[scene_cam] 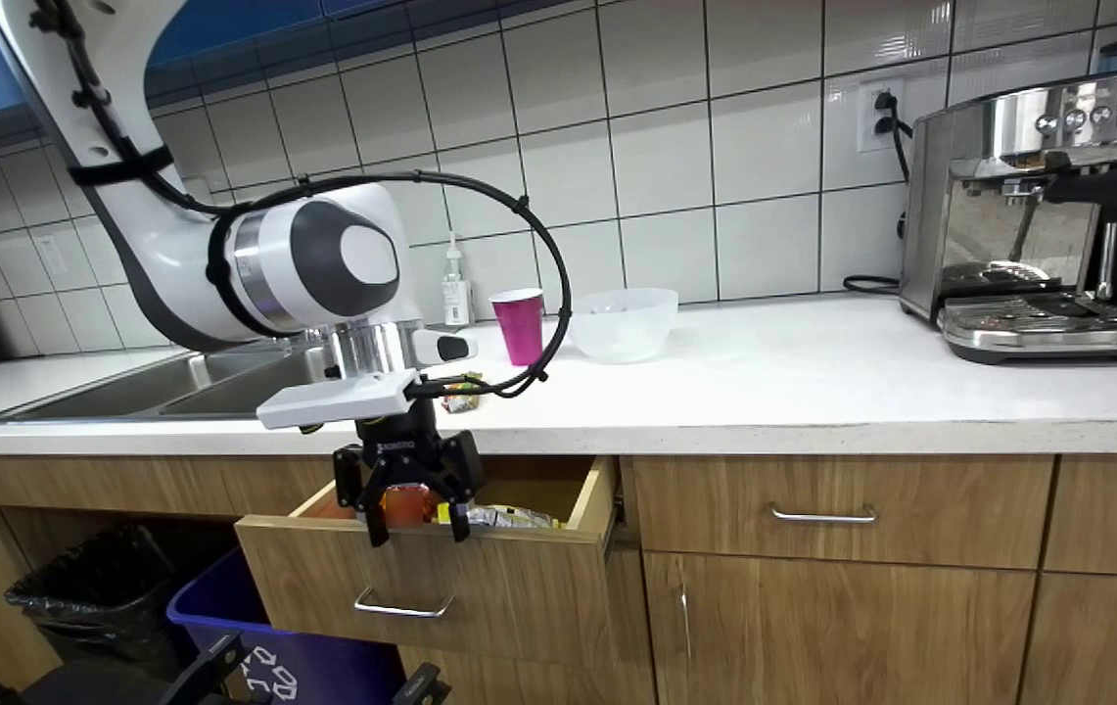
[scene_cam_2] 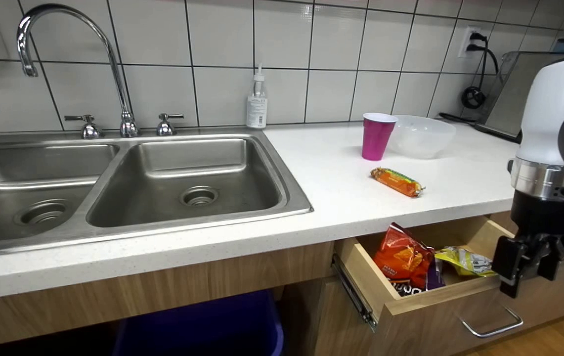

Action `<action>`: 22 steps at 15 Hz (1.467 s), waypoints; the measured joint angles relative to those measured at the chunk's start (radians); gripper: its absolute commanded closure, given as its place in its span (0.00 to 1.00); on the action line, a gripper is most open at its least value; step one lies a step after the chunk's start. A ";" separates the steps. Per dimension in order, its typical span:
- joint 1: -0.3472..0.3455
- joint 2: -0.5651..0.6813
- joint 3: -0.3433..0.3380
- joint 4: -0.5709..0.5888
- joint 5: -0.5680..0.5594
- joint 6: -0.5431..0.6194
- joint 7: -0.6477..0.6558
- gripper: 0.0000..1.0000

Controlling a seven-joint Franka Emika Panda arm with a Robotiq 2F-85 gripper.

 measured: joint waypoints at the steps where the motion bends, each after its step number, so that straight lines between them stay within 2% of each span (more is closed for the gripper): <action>1: 0.002 0.000 0.000 0.002 0.000 0.000 0.003 0.00; 22: 0.008 0.013 0.010 -0.015 0.059 0.017 0.027 0.00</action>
